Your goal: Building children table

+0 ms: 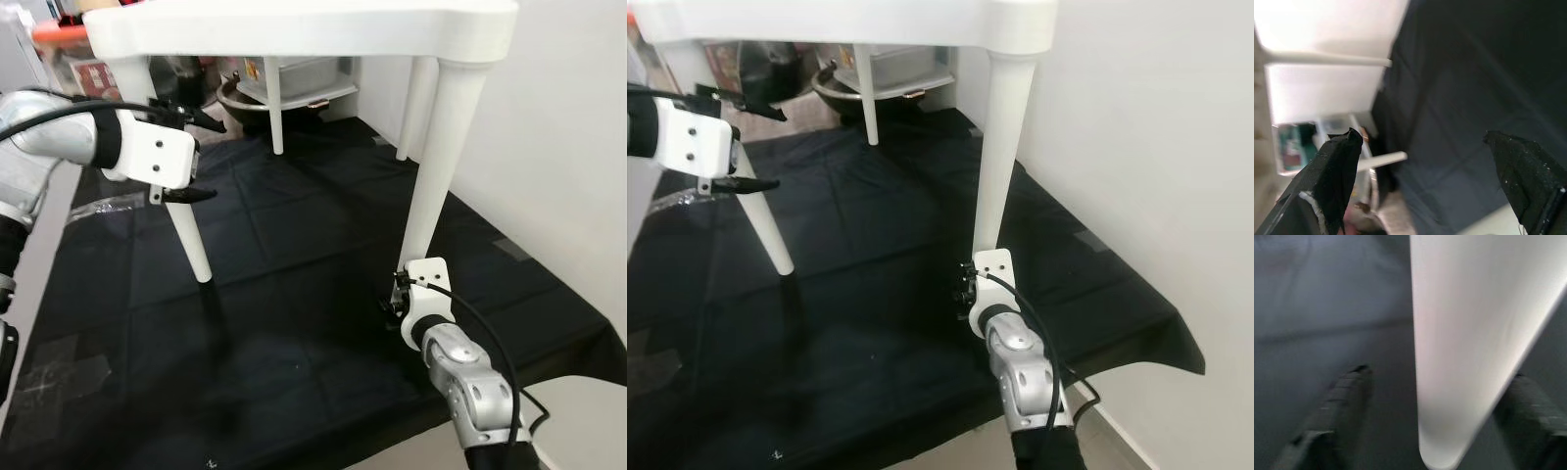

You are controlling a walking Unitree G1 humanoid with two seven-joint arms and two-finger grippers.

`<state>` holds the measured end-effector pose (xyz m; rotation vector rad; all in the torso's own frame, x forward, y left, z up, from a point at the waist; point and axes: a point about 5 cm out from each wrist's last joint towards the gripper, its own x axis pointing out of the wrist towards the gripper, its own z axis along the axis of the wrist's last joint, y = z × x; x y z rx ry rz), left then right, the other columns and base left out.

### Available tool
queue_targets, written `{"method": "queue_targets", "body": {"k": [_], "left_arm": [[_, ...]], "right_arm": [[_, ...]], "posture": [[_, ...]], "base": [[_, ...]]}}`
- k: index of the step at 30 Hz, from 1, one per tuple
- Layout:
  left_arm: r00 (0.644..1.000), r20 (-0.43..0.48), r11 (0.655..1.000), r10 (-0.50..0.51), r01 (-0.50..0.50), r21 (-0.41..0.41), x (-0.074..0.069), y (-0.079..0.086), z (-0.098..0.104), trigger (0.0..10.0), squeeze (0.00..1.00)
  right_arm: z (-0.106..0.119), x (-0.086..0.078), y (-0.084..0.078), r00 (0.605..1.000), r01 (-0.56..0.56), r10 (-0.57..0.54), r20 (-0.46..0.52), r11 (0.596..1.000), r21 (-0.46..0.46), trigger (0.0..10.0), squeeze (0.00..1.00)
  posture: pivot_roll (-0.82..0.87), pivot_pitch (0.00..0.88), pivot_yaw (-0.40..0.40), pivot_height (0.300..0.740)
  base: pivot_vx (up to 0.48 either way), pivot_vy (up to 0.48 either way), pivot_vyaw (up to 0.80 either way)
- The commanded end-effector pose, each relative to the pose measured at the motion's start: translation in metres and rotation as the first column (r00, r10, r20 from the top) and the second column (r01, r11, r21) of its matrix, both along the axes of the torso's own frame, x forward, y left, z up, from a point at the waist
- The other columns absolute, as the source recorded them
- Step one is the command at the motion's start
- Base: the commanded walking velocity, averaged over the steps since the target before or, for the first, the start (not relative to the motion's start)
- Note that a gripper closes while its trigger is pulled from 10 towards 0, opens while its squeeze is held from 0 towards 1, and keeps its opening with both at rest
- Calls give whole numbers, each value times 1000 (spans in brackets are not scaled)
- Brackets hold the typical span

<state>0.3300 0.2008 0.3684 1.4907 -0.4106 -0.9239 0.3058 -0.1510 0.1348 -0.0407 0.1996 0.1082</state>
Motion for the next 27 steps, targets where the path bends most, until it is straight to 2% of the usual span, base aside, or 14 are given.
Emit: {"method": "queue_targets", "body": {"k": [1,4,5,9,11,14,15,16,18,21,23,24,25,27], "left_arm": [[998,60,1000,-22,22,4,-11,3,17,10000,0],[997,70,999,-41,43,-28,-15,1,22,10000,0],[997,50,995,-57,60,-75,-20,0,19,10000,0],[998,12,992,-65,66,-104,-24,0,10,10000,0],[997,-39,987,-61,55,-154,-27,2,-9,10000,0],[989,-143,955,-48,3,-298,-35,3,-49,10000,0],[989,-143,955,-48,3,-298,-35,3,-49,10000,0],[984,-176,938,-36,-27,-346,-40,2,-65,10000,0],[972,-235,898,4,-107,-426,-46,1,-92,10000,0],[950,-312,799,34,-213,-563,-57,-4,-120,10000,0],[950,-312,799,34,-213,-563,-57,-4,-120,10000,0],[926,-370,649,69,-323,-689,-65,-9,-139,10000,0],[926,-370,649,69,-323,-689,-65,-9,-139,10000,0],[899,-423,502,112,-418,-757,-69,-11,-152,10000,0]], "right_arm": [[6,-9,7,998,-38,35,42,997,64,10000,1000],[9,-18,13,994,-90,84,69,992,92,10000,1000],[12,-30,17,985,-156,148,88,982,103,10000,1000],[13,-38,16,982,-176,168,90,980,91,10000,1000],[14,-48,10,981,-179,172,87,981,77,10000,1000],[19,-59,-1,983,-162,157,91,986,40,10000,1000],[19,-59,-1,983,-162,157,91,986,40,10000,1000],[23,-63,-3,982,-161,158,101,986,33,10000,1000],[26,-68,-6,981,-162,159,109,986,26,10000,1000],[30,-73,-6,976,-181,176,125,983,30,10000,1000],[30,-73,-6,976,-181,176,125,983,30,10000,1000],[34,-78,-3,966,-222,215,145,974,37,10000,1000],[34,-78,-3,966,-222,215,145,974,37,10000,1000],[37,-79,-1,954,-256,249,166,966,23,10000,1000]], "posture": [[79,0,12,740],[74,0,12,740],[64,0,16,740],[53,0,17,740],[45,0,16,740],[26,0,20,740],[26,0,20,740],[23,0,19,740],[27,0,16,740],[32,0,7,740],[32,0,7,740],[38,0,0,740],[38,0,0,740],[43,0,-9,740]], "base": [[0,0,0],[0,0,0],[0,0,0],[0,0,0],[0,0,0],[0,0,0],[0,0,0],[0,0,0],[0,0,0],[0,0,0],[0,0,0],[0,0,0],[0,0,0],[0,0,0]]}}
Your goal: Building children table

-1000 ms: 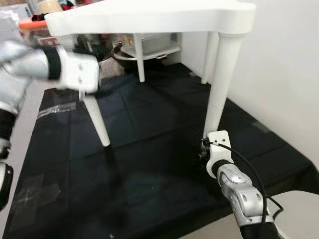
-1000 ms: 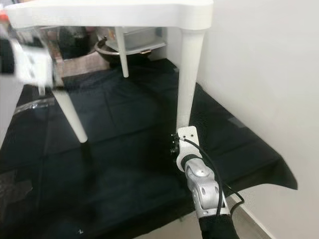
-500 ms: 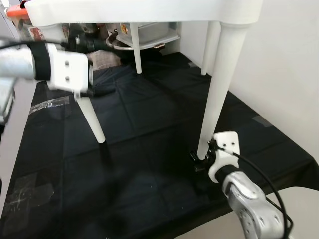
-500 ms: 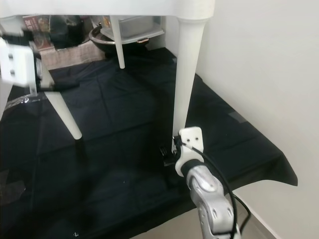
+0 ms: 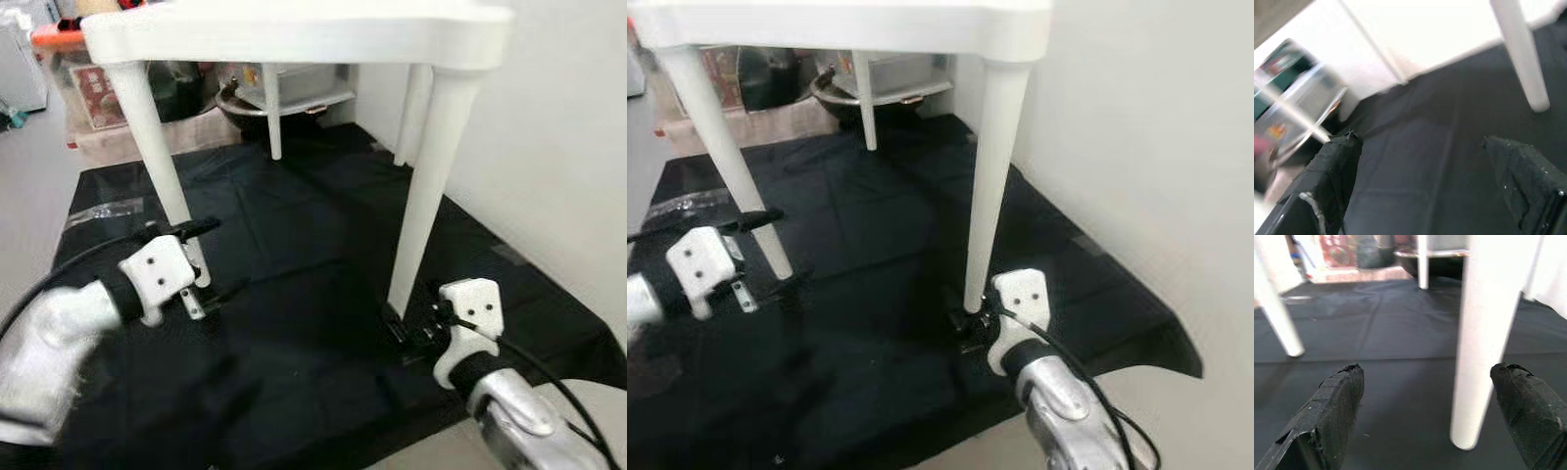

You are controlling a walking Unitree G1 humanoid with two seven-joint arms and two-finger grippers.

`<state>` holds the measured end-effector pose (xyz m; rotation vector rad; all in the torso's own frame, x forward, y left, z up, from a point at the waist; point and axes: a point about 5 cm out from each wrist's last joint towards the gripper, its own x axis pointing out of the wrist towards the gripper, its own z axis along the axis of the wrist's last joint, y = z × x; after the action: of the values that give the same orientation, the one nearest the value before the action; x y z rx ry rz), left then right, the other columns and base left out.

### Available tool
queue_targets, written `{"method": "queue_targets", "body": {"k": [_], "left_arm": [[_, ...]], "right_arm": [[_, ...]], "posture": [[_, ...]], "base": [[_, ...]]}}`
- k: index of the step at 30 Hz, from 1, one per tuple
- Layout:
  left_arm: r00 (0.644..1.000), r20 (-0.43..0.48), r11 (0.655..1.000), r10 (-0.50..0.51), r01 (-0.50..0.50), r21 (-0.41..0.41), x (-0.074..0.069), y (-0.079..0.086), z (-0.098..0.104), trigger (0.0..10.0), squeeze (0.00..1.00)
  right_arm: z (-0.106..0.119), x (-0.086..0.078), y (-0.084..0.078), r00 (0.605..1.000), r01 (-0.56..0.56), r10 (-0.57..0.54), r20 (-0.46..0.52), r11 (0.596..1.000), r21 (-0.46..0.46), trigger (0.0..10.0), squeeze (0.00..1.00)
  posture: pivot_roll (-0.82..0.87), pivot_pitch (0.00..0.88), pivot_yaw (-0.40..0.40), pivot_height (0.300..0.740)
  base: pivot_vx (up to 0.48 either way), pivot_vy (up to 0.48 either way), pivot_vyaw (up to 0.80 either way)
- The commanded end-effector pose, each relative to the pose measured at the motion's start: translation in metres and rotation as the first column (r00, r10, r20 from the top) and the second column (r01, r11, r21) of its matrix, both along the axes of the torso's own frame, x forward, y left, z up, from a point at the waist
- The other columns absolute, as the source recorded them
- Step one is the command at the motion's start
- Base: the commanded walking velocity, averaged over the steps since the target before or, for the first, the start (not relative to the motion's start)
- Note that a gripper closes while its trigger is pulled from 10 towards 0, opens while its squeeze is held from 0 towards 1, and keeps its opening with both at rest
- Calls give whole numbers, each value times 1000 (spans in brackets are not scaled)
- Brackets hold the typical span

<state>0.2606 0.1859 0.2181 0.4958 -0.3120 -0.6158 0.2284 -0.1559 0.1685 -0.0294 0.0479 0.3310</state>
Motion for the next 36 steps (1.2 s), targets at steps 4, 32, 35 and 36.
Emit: {"method": "queue_targets", "body": {"k": [4,32,35,36], "left_arm": [[977,-98,966,187,-202,-161,-3,3,-26,10000,0],[908,-334,875,253,-362,-322,-20,-41,-57,10000,0],[908,-333,873,255,-364,-325,-20,-42,-56,10000,0],[908,-333,873,255,-364,-325,-20,-42,-56,10000,0]], "right_arm": [[11,10,6,998,-17,18,62,1000,-14,10000,0],[23,34,27,990,-22,22,138,1000,-2,10000,0],[23,33,29,990,-33,34,140,999,-7,10000,0],[23,33,29,990,-33,34,140,999,-7,10000,0]], "posture": [[54,0,-25,740],[9,0,6,740],[8,0,6,740],[8,0,6,740]], "base": [[0,0,0],[-61,0,0],[-260,0,0],[0,0,0]]}}
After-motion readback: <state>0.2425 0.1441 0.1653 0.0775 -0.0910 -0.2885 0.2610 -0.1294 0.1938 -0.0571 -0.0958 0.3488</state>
